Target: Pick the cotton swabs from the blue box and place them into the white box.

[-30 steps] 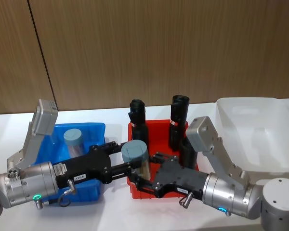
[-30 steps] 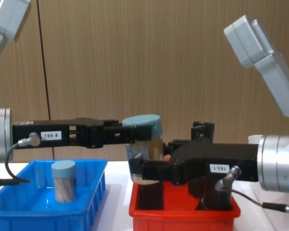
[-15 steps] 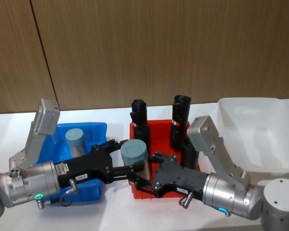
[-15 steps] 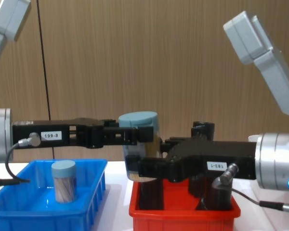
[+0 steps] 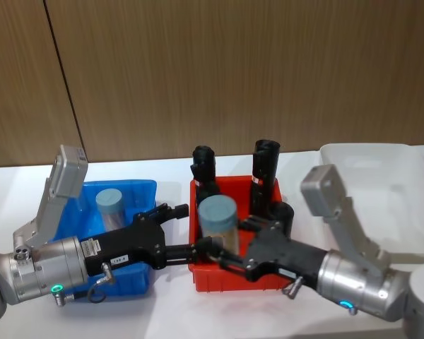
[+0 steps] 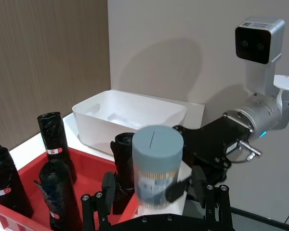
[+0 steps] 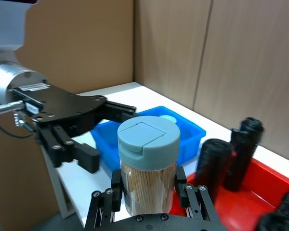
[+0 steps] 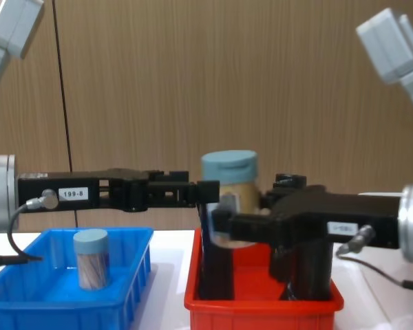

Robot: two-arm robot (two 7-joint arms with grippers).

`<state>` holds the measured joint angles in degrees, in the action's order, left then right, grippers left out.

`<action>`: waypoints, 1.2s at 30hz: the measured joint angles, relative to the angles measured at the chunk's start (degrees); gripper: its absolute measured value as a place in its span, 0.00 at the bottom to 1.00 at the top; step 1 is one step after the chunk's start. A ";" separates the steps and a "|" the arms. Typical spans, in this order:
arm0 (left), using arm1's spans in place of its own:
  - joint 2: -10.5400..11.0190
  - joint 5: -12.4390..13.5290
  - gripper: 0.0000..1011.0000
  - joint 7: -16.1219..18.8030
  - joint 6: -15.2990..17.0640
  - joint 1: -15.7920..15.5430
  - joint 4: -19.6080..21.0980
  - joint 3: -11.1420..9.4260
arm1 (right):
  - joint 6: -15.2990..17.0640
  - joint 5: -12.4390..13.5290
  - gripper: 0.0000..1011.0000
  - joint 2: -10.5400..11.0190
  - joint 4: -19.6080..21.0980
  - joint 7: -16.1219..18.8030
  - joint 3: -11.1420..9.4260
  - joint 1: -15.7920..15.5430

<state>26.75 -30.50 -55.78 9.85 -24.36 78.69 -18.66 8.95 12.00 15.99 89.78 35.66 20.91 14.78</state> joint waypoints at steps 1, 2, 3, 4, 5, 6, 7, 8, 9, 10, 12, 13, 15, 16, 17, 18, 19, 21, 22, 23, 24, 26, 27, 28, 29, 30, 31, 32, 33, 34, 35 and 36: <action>0.00 0.00 0.99 0.00 0.00 0.00 0.00 0.00 | -0.05 0.27 0.63 0.31 0.17 -0.19 -0.24 -0.16; 0.00 0.00 0.99 0.00 0.00 0.00 0.00 0.00 | -0.09 0.50 0.63 0.57 0.31 -0.42 -0.42 -0.29; 0.00 0.00 0.99 0.00 0.00 0.00 0.00 0.00 | -0.13 0.78 0.63 0.85 0.45 -0.60 -0.62 -0.44; 0.00 0.00 0.99 0.00 0.00 0.00 0.00 0.00 | -0.18 1.13 0.63 1.14 0.59 -0.90 -0.85 -0.59; 0.00 0.00 0.99 0.00 0.00 0.00 0.00 0.00 | -0.29 1.75 0.63 1.81 0.94 -1.36 -1.37 -0.94; 0.00 0.00 0.99 0.00 0.00 0.00 0.00 0.00 | -0.37 2.08 0.63 2.11 1.11 -1.59 -1.61 -1.11; 0.00 0.00 0.99 -0.01 0.00 0.00 0.00 0.00 | -0.58 2.86 0.63 2.77 1.47 -2.16 -2.10 -1.45; 0.00 0.00 0.99 -0.01 0.00 0.00 0.00 0.00 | -0.65 3.19 0.63 3.23 1.71 -2.42 -2.44 -1.68; 0.00 0.00 0.99 -0.01 0.00 0.00 0.00 0.00 | -0.72 3.54 0.63 3.47 1.85 -2.65 -2.63 -1.82; 0.00 0.00 0.99 -0.01 0.00 0.00 0.00 0.00 | -0.96 4.30 0.63 4.22 2.30 -3.11 -3.25 -2.25; 0.00 0.00 0.99 -0.01 -0.01 0.00 0.00 0.00 | -1.19 5.11 0.63 4.97 2.71 -3.68 -3.84 -2.64; 0.00 0.00 0.99 -0.01 0.00 0.00 0.00 0.00 | -1.32 5.49 0.63 5.42 2.97 -3.95 -4.21 -2.89; 0.00 -0.01 0.99 -0.01 0.00 0.00 0.00 0.00 | -1.73 6.72 0.63 6.50 3.63 -4.85 -5.05 -3.45; 0.01 0.00 0.99 -0.01 -0.01 0.00 0.00 0.00 | -1.86 7.11 0.63 6.85 3.83 -5.13 -5.35 -3.63; 0.00 -0.01 0.99 -0.01 -0.01 0.00 0.00 0.00 | -2.09 7.81 0.63 7.61 4.26 -5.71 -6.03 -4.01; 0.01 0.00 0.99 -0.01 -0.01 0.00 0.00 0.00 | -2.20 8.12 0.63 7.94 4.43 -6.01 -6.31 -4.18; 0.00 0.00 0.99 -0.01 -0.01 0.00 0.00 0.00 | -2.31 8.48 0.63 8.29 4.60 -6.31 -6.62 -4.34; 0.00 0.00 0.99 -0.01 -0.01 0.00 0.00 0.00 | -2.65 9.54 0.63 9.20 4.98 -7.39 -7.42 -4.73; 0.00 -0.01 0.99 -0.01 -0.01 0.00 0.00 0.00 | -2.76 9.83 0.63 9.58 5.11 -7.71 -7.78 -4.88; 0.00 -0.01 0.99 -0.01 -0.01 0.00 0.00 0.00 | -2.86 10.10 0.63 9.86 5.20 -8.06 -8.06 -4.97; 0.00 0.00 0.99 -0.01 -0.01 0.00 0.00 0.00 | -3.03 10.65 0.63 10.38 5.31 -8.80 -8.58 -5.12; 0.00 0.00 0.99 -0.01 -0.01 0.00 0.00 0.00 | -3.24 11.17 0.63 10.83 5.36 -9.65 -9.05 -5.24; 0.00 -0.01 0.99 -0.01 -0.01 0.00 0.00 0.00 | -3.38 11.57 0.63 11.30 5.36 -10.38 -9.57 -5.29; 0.00 0.00 0.99 -0.01 -0.01 0.00 0.00 0.00 | -3.46 11.77 0.63 11.49 5.36 -10.89 -9.79 -5.29; 0.00 0.00 0.99 -0.01 -0.01 0.00 0.00 0.00 | -3.55 11.95 0.63 11.65 5.31 -11.28 -9.99 -5.29; 0.01 -0.01 0.99 -0.01 -0.01 0.00 0.00 0.00 | -3.62 12.06 0.63 11.86 5.19 -11.68 -10.25 -5.29; 0.00 -0.01 0.99 -0.01 -0.01 0.00 0.00 0.00 | -3.69 12.14 0.63 11.96 5.10 -12.01 -10.37 -5.28; 0.01 -0.01 0.99 -0.01 -0.01 0.00 0.00 0.00 | -3.79 12.35 0.63 12.24 4.80 -12.79 -10.69 -5.17; 0.00 0.00 0.99 -0.01 -0.01 0.00 0.00 0.00 | -3.89 12.45 0.63 12.44 4.31 -13.71 -11.09 -4.95; 0.00 0.00 0.99 -0.01 -0.01 0.00 0.00 0.00 | -3.93 12.46 0.63 12.49 4.08 -14.10 -11.17 -4.87; 0.00 0.00 0.99 -0.01 -0.01 0.00 0.00 0.00 | -4.01 12.46 0.63 12.59 3.37 -14.83 -11.45 -4.52; 0.00 -0.01 0.99 -0.01 -0.01 0.00 0.00 0.00 | -4.01 12.46 0.63 12.59 3.37 -14.83 -11.45 -4.52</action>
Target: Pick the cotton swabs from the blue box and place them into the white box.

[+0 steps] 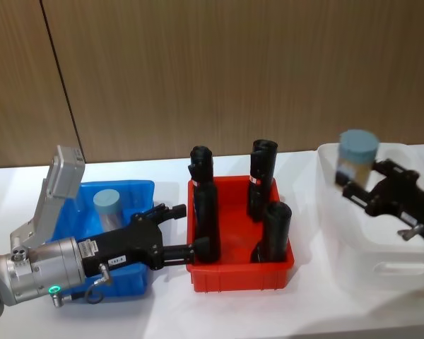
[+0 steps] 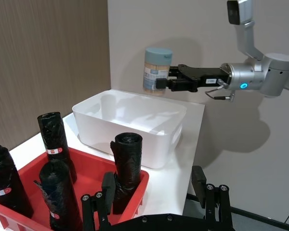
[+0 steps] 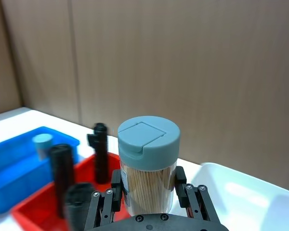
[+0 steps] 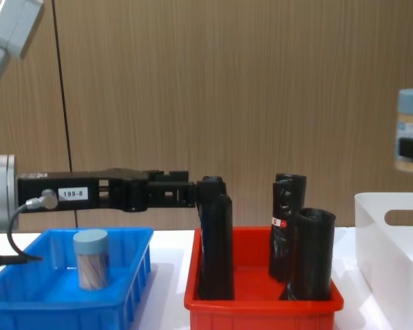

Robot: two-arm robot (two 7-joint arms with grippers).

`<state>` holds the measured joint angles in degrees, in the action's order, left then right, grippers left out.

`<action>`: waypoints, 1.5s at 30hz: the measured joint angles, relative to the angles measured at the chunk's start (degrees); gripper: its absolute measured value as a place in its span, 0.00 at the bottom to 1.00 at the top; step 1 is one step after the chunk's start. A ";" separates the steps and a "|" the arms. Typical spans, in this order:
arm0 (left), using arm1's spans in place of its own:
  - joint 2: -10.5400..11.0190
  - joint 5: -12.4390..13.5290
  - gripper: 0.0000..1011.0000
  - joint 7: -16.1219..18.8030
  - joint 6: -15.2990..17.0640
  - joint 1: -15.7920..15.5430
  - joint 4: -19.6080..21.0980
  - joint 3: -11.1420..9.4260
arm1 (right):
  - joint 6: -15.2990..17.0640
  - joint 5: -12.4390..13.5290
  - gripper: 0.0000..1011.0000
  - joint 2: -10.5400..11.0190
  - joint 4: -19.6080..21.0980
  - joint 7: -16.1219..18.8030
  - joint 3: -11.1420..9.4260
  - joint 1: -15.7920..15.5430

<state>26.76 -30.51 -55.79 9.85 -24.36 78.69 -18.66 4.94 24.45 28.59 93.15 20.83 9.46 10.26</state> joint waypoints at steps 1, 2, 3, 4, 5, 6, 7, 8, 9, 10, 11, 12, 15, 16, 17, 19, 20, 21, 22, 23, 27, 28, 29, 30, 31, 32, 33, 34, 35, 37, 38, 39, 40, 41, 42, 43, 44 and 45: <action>0.00 0.00 0.99 0.00 0.00 0.00 0.00 0.00 | -0.07 -0.01 0.63 0.03 -0.74 -0.78 -0.19 0.36; 0.00 0.00 0.99 0.00 0.00 0.00 0.00 0.00 | -0.10 -0.04 0.63 0.03 -1.25 -1.27 -0.28 0.64; 0.00 0.00 0.99 0.00 0.00 0.00 0.00 0.00 | -0.13 -0.31 0.63 -0.01 -2.17 -2.10 -0.40 1.12; 0.00 0.00 0.99 0.00 0.00 0.00 0.00 0.00 | -0.13 -0.31 0.63 -0.01 -2.17 -2.10 -0.40 1.12; 0.00 0.00 0.99 0.00 0.00 0.00 0.00 0.00 | -0.14 -0.57 0.63 -0.13 -3.31 -2.84 -0.48 1.71; 0.00 0.00 0.99 0.00 0.00 0.00 0.00 0.00 | -0.14 -0.74 0.63 -0.27 -4.11 -3.17 -0.48 2.13; 0.00 0.00 0.99 0.00 0.00 0.00 0.00 0.00 | -0.14 -0.92 0.63 -0.34 -4.52 -3.51 -0.49 2.36; 0.00 0.00 0.99 0.00 0.00 0.00 0.00 0.00 | -0.14 -1.26 0.63 -0.63 -6.14 -4.10 -0.49 3.20; 0.00 0.00 0.99 0.00 0.00 0.00 0.00 0.00 | -0.13 -1.48 0.63 -0.79 -6.91 -4.44 -0.48 3.60; 0.00 0.00 0.99 0.00 0.00 0.00 0.00 0.00 | -0.08 -1.86 0.63 -1.15 -8.40 -4.91 -0.43 4.53; 0.00 0.00 0.99 0.00 0.00 0.00 0.00 0.00 | -0.06 -2.06 0.63 -1.31 -9.48 -5.09 -0.35 4.91; 0.00 0.00 0.99 0.00 0.00 0.00 0.00 0.00 | -0.03 -2.27 0.63 -1.49 -10.29 -5.27 -0.28 5.33; 0.00 0.00 0.99 0.00 0.00 0.00 0.00 0.00 | 0.02 -3.12 0.63 -2.15 -13.42 -5.82 0.01 6.94; 0.00 0.00 0.99 0.00 0.00 0.00 0.00 0.00 | 0.04 -3.29 0.63 -2.38 -14.53 -5.94 0.11 7.49; 0.00 0.00 0.99 0.00 0.00 0.00 0.00 0.00 | 0.03 -3.49 0.63 -2.55 -15.24 -6.01 0.20 7.86; 0.00 0.00 0.99 0.00 0.00 0.00 0.00 0.00 | 0.04 -4.08 0.63 -3.04 -17.43 -6.25 0.45 8.99; 0.00 0.00 0.99 0.00 0.00 0.00 0.00 0.00 | 0.03 -4.41 0.63 -3.37 -18.86 -6.33 0.63 9.69; 0.00 0.00 0.99 0.00 0.00 0.00 0.00 0.00 | 0.03 -4.52 0.63 -3.45 -19.25 -6.35 0.67 9.90; 0.00 0.00 0.99 0.00 0.00 0.00 0.00 0.00 | 0.01 -4.80 0.63 -3.69 -20.26 -6.39 0.80 10.40; 0.00 0.00 0.99 0.00 0.00 0.00 0.00 0.00 | 0.01 -4.80 0.64 -3.69 -20.26 -6.39 0.80 10.40; 0.00 0.00 0.99 0.00 0.00 0.00 0.00 0.00 | -0.14 -5.37 0.74 -4.31 -22.80 -6.48 1.11 11.71; 0.00 0.00 0.99 0.00 0.00 0.00 0.00 0.00 | -0.16 -5.40 0.76 -4.38 -23.07 -6.49 1.14 11.85; 0.00 0.00 0.99 0.00 0.00 0.00 0.00 0.00 | -0.18 -5.44 0.77 -4.43 -23.25 -6.51 1.15 11.93; 0.00 0.00 0.99 0.00 0.00 0.00 0.00 0.00 | -0.24 -5.53 0.82 -4.55 -23.69 -6.54 1.21 12.19; 0.00 0.00 0.99 0.00 0.00 0.00 0.00 0.00 | -0.28 -5.61 0.84 -4.61 -23.86 -6.56 1.23 12.28; 0.00 0.00 0.99 0.00 0.00 0.00 0.00 0.00 | -0.31 -5.66 0.87 -4.66 -23.99 -6.57 1.25 12.37; 0.00 0.00 0.99 0.00 0.00 0.00 0.00 0.00 | -0.35 -5.71 0.89 -4.68 -24.07 -6.58 1.26 12.42; 0.00 0.00 0.99 0.00 0.00 0.00 0.00 0.00 | -0.43 -5.74 0.92 -4.72 -24.18 -6.61 1.26 12.50; 0.00 0.00 0.99 0.00 0.00 0.00 0.00 0.00 | -0.46 -5.75 0.94 -4.74 -24.20 -6.61 1.27 12.53; 0.00 0.00 0.99 0.00 0.00 0.00 0.00 0.00 | -0.53 -5.75 0.99 -4.78 -24.20 -6.65 1.27 12.56; 0.00 0.00 0.99 0.00 0.00 0.00 0.00 0.00 | -0.54 -5.75 0.99 -4.77 -24.20 -6.65 1.27 12.57; 0.00 0.00 0.99 0.00 0.00 0.00 0.00 0.00 | -0.54 -5.75 0.99 -4.78 -24.20 -6.67 1.27 12.57; 0.00 0.02 0.99 0.01 0.00 0.01 0.00 0.00 | -0.54 -5.75 0.99 -4.78 -24.19 -6.68 1.27 12.56; 0.00 0.04 0.99 0.07 -0.01 0.03 0.01 -0.01 | -0.55 -5.75 0.99 -4.79 -24.14 -6.71 1.27 12.53; -0.01 0.08 0.99 0.20 -0.03 0.05 0.04 -0.02 | -0.55 -5.75 0.99 -4.80 -24.05 -6.74 1.27 12.46; -0.02 0.14 0.99 0.36 -0.06 0.09 0.08 -0.04 | -0.57 -5.77 0.99 -4.84 -23.76 -6.83 1.29 12.25; -0.06 0.25 0.99 0.79 -0.12 0.16 0.17 -0.09 | -0.58 -5.78 0.99 -4.86 -23.59 -6.87 1.30 12.13; -0.07 0.33 0.99 1.09 -0.16 0.23 0.24 -0.13 | -0.59 -5.78 0.99 -4.90 -23.36 -6.93 1.32 11.96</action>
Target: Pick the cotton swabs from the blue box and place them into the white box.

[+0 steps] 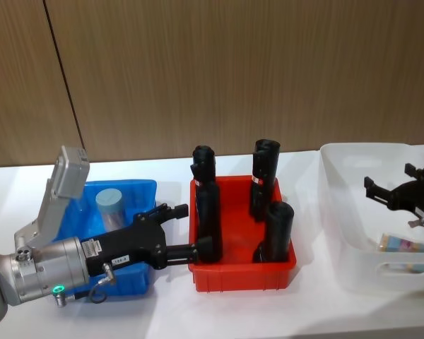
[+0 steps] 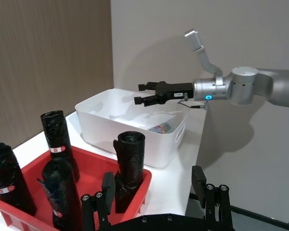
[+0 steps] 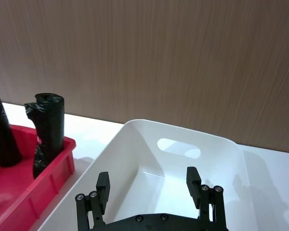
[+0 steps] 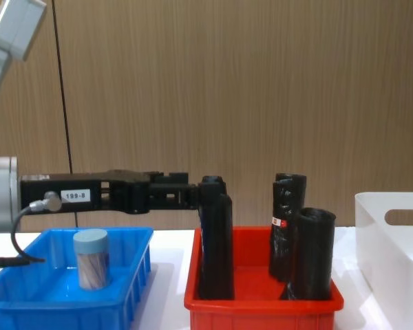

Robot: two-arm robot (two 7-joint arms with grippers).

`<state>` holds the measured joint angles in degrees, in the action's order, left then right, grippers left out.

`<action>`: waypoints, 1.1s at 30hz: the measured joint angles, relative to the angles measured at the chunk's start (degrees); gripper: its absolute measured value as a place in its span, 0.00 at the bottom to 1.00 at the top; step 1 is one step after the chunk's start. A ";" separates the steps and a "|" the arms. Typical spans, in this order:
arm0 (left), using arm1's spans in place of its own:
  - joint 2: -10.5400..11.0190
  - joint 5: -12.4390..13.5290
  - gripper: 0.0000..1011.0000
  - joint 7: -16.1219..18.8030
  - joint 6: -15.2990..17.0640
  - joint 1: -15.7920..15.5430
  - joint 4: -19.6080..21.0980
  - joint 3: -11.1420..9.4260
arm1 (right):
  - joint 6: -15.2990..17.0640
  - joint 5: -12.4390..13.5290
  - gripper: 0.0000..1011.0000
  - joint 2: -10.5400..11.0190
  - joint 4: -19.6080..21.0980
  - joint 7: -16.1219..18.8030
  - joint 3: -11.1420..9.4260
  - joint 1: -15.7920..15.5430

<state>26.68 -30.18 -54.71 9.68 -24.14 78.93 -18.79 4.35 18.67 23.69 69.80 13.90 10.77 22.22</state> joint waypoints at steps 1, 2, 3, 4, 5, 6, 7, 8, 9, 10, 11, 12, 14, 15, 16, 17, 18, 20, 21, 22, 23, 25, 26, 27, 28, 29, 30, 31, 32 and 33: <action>-0.03 0.10 0.99 0.33 -0.05 0.06 0.09 -0.04 | -0.03 -0.02 0.99 -0.09 0.59 -0.23 0.03 -0.43; -0.07 0.23 0.99 0.68 -0.12 0.13 0.19 -0.09 | -0.05 -0.03 0.99 -0.13 0.95 -0.34 0.06 -0.69; -0.15 0.51 0.99 1.52 -0.26 0.29 0.43 -0.22 | -0.11 -0.07 0.99 -0.24 1.78 -0.59 0.12 -1.31; -0.23 0.88 0.99 2.59 -0.43 0.48 0.69 -0.34 | -0.11 -0.07 0.99 -0.24 1.78 -0.59 0.12 -1.31; -0.23 0.88 0.99 2.59 -0.43 0.48 0.69 -0.34 | -0.17 -0.12 0.99 -0.37 2.73 -0.89 0.21 -2.02; -0.27 1.03 0.99 3.01 -0.50 0.57 0.81 -0.40 | -0.22 -0.16 0.99 -0.45 3.30 -1.07 0.24 -2.40; -0.38 1.41 0.99 4.10 -0.67 0.80 1.09 -0.55 | -0.33 -0.28 0.99 -0.59 4.40 -1.40 0.31 -3.22; -0.43 1.62 0.99 4.69 -0.76 0.92 1.24 -0.62 | -0.37 -0.36 0.99 -0.67 4.97 -1.60 0.36 -3.65; -0.54 2.03 0.99 5.85 -0.95 1.16 1.55 -0.79 | -0.42 -0.42 0.99 -0.75 5.56 -1.77 0.41 -4.07; -0.60 2.22 0.99 6.45 -1.06 1.28 1.71 -0.87 | -0.47 -0.46 0.99 -0.83 6.14 -1.97 0.45 -4.49; -0.65 2.43 0.99 7.05 -1.15 1.39 1.87 -0.94 | -0.54 -0.50 0.99 -0.98 7.22 -2.33 0.51 -5.29; -0.70 2.63 0.99 7.60 -1.24 1.51 2.03 -1.02 | -0.57 -0.53 0.99 -1.06 7.81 -2.52 0.57 -5.71; -0.86 3.24 0.99 9.42 -1.55 1.85 2.51 -1.28 | -0.72 -0.64 0.99 -1.32 9.56 -3.08 0.70 -7.04; -0.91 3.47 0.99 9.97 -1.66 1.96 2.67 -1.37 | -0.78 -0.71 0.99 -1.40 10.17 -3.26 0.74 -7.48; -1.00 3.83 0.99 11.08 -1.83 2.15 2.97 -1.51 | -0.83 -0.77 0.99 -1.49 10.75 -3.46 0.79 -7.90; -1.06 4.04 0.99 11.68 -1.93 2.27 3.12 -1.60 | -0.93 -0.88 0.99 -1.64 11.94 -3.81 0.88 -8.73; -1.11 4.25 0.99 12.24 -2.03 2.39 3.29 -1.68 | -0.97 -0.91 0.99 -1.73 12.52 -3.97 0.91 -9.17; -1.26 4.85 0.99 13.97 -2.33 2.73 3.72 -1.91 | -1.09 -0.99 0.99 -1.97 14.29 -4.54 1.03 -10.48; -1.37 5.24 0.99 15.21 -2.51 2.96 4.02 -2.07 | -1.09 -0.99 0.99 -1.97 14.29 -4.54 1.03 -10.48; -1.42 5.45 0.99 15.76 -2.60 3.09 4.18 -2.15 | -1.19 -1.05 0.99 -2.12 15.35 -4.91 1.11 -11.25; -1.47 5.65 0.99 16.35 -2.69 3.20 4.33 -2.23 | -1.23 -1.11 0.99 -2.19 15.94 -5.10 1.14 -11.68; -1.57 6.05 0.99 17.52 -2.87 3.42 4.64 -2.38 | -1.39 -1.29 0.99 -2.43 17.69 -5.68 1.27 -12.97; -1.68 6.46 0.99 18.64 -3.05 3.66 4.96 -2.54 | -1.43 -1.33 0.99 -2.51 18.27 -5.85 1.31 -13.40; -1.73 6.68 0.99 19.22 -3.14 3.77 5.11 -2.62 | -1.50 -1.38 0.99 -2.65 19.34 -6.21 1.38 -14.16; -1.78 6.89 0.99 19.82 -3.23 3.88 5.28 -2.70 | -1.50 -1.38 0.99 -2.65 19.34 -6.21 1.38 -14.16; -1.88 7.27 0.99 20.92 -3.42 4.07 5.55 -2.84 | -1.59 -1.44 0.99 -2.82 20.51 -6.59 1.47 -15.01; -1.94 7.49 0.99 21.58 -3.54 4.21 5.73 -2.94 | -1.71 -1.53 0.99 -3.01 21.78 -7.00 1.55 -15.94; -1.99 7.70 0.99 22.16 -3.63 4.34 5.88 -3.02 | -1.74 -1.58 0.99 -3.07 22.23 -7.13 1.58 -16.28; -2.09 8.05 0.99 23.21 -3.81 4.54 6.15 -3.15 | -1.80 -1.64 0.99 -3.17 22.93 -7.35 1.62 -16.81; -2.14 8.25 0.99 23.78 -3.92 4.66 6.31 -3.24 | -1.85 -1.70 0.99 -3.25 23.50 -7.55 1.66 -17.25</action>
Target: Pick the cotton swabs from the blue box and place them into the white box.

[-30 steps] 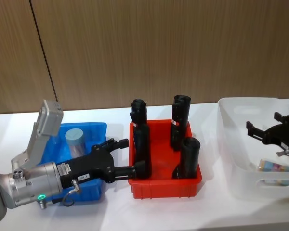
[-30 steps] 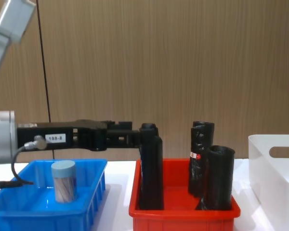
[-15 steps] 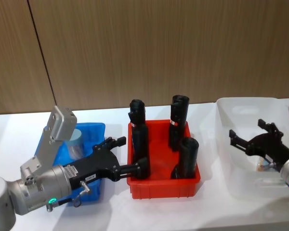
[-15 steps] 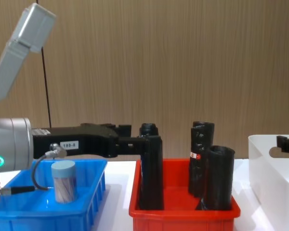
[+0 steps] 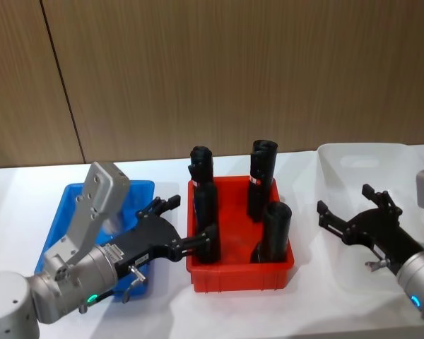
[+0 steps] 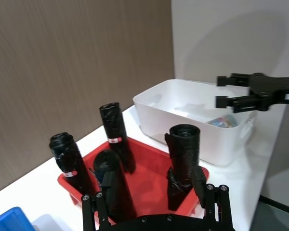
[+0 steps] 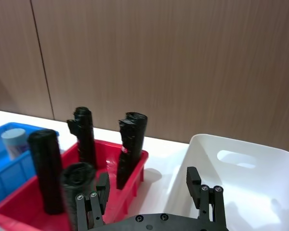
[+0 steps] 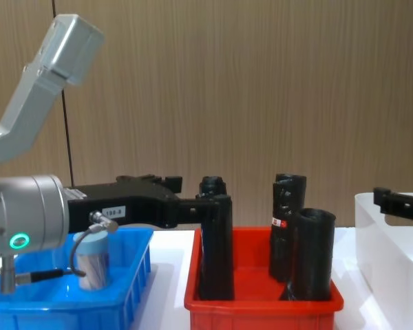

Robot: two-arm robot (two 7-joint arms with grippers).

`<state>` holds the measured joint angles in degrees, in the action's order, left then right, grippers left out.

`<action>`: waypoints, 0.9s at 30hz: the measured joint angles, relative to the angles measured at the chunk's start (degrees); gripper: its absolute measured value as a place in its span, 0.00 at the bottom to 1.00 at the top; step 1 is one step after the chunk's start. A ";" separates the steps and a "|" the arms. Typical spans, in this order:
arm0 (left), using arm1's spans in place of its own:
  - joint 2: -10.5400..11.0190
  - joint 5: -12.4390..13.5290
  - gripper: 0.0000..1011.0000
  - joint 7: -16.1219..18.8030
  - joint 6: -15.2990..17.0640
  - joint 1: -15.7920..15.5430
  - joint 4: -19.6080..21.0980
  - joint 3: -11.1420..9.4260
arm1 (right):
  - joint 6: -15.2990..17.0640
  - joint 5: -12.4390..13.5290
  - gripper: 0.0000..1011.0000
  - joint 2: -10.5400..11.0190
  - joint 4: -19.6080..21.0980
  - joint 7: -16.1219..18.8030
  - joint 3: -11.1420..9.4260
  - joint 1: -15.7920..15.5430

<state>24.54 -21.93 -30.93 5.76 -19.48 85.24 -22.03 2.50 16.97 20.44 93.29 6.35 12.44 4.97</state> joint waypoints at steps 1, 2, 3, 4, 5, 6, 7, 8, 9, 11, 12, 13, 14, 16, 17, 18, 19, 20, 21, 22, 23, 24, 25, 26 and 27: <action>-0.05 0.19 0.99 0.59 -0.11 0.11 0.15 -0.08 | -0.07 -0.07 0.99 -0.15 1.05 -0.33 0.08 -0.74; -0.16 0.60 0.99 1.78 -0.31 0.34 0.46 -0.25 | -0.10 -0.10 0.99 -0.24 1.66 -0.48 0.12 -1.20; -0.21 0.81 0.99 2.35 -0.41 0.46 0.61 -0.33 | -0.15 -0.12 0.99 -0.31 2.20 -0.66 0.16 -1.59; -0.26 1.01 0.99 2.90 -0.52 0.57 0.77 -0.41 | -0.24 -0.17 0.99 -0.47 3.34 -1.04 0.23 -2.45; -0.36 1.37 0.99 4.01 -0.71 0.77 1.07 -0.56 | -0.27 -0.20 0.99 -0.54 3.87 -1.24 0.27 -2.83; -0.42 1.56 0.99 4.57 -0.79 0.88 1.22 -0.64 | -0.35 -0.30 0.99 -0.67 4.89 -1.57 0.34 -3.54; -0.47 1.76 0.99 5.18 -0.89 0.98 1.38 -0.72 | -0.39 -0.34 0.99 -0.74 5.34 -1.71 0.37 -3.87; -0.56 2.17 0.99 6.32 -1.07 1.19 1.67 -0.87 | -0.42 -0.38 0.99 -0.78 5.66 -1.82 0.39 -4.14; -0.62 2.38 0.99 6.87 -1.17 1.31 1.82 -0.95 | -0.44 -0.43 0.99 -0.83 6.05 -1.93 0.42 -4.40; -0.72 2.78 0.99 8.05 -1.34 1.55 2.11 -1.11 | -0.51 -0.50 0.99 -0.96 7.00 -2.25 0.48 -5.08; -0.81 3.16 0.99 9.06 -1.51 1.76 2.39 -1.25 | -0.52 -0.51 0.99 -0.99 7.22 -2.30 0.50 -5.26; -0.87 3.34 0.99 9.68 -1.60 1.89 2.55 -1.32 | -0.53 -0.51 0.99 -1.02 7.40 -2.36 0.51 -5.41; -0.91 3.54 0.99 10.29 -1.70 2.01 2.70 -1.40 | -0.55 -0.53 0.99 -1.06 7.67 -2.48 0.52 -5.61; -1.07 4.14 0.99 12.00 -2.00 2.36 3.17 -1.63 | -0.57 -0.53 0.99 -1.09 7.85 -2.56 0.54 -5.76; -1.12 4.34 0.99 12.58 -2.11 2.47 3.33 -1.70 | -0.57 -0.53 0.99 -1.09 7.87 -2.56 0.54 -5.77; -1.22 4.73 0.99 13.72 -2.30 2.70 3.64 -1.86 | -0.57 -0.53 0.99 -1.10 7.89 -2.57 0.54 -5.79; -1.27 4.92 0.99 14.32 -2.40 2.81 3.79 -1.93 | -0.57 -0.53 0.99 -1.10 7.90 -2.57 0.54 -5.80; -1.33 5.13 0.99 14.90 -2.50 2.93 3.94 -2.01 | -0.57 -0.53 0.99 -1.10 7.90 -2.57 0.54 -5.80; -1.42 5.50 0.99 15.97 -2.67 3.12 4.21 -2.15 | -0.57 -0.53 0.99 -1.10 7.91 -2.57 0.54 -5.80; -1.47 5.69 0.99 16.51 -2.76 3.23 4.35 -2.21 | -0.57 -0.53 0.99 -1.10 7.91 -2.57 0.54 -5.81; -1.52 5.89 0.99 17.08 -2.86 3.35 4.51 -2.29 | -0.57 -0.53 0.99 -1.10 7.92 -2.57 0.54 -5.81; -1.62 6.29 0.99 18.27 -3.05 3.58 4.82 -2.46 | -0.57 -0.53 0.99 -1.10 7.93 -2.57 0.54 -5.81; -1.67 6.48 0.99 18.83 -3.14 3.69 4.97 -2.54 | -0.57 -0.53 0.99 -1.10 7.94 -2.57 0.53 -5.81; -1.72 6.69 0.99 19.46 -3.24 3.82 5.13 -2.61 | -0.57 -0.53 0.99 -1.10 7.94 -2.57 0.53 -5.81; -1.82 7.09 0.99 20.55 -3.41 4.04 5.44 -2.77 | -0.57 -0.53 0.99 -1.10 7.94 -2.57 0.53 -5.81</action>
<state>22.71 -14.83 -10.38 2.35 -15.44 90.68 -24.80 1.93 16.44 19.33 101.23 3.79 12.97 -0.84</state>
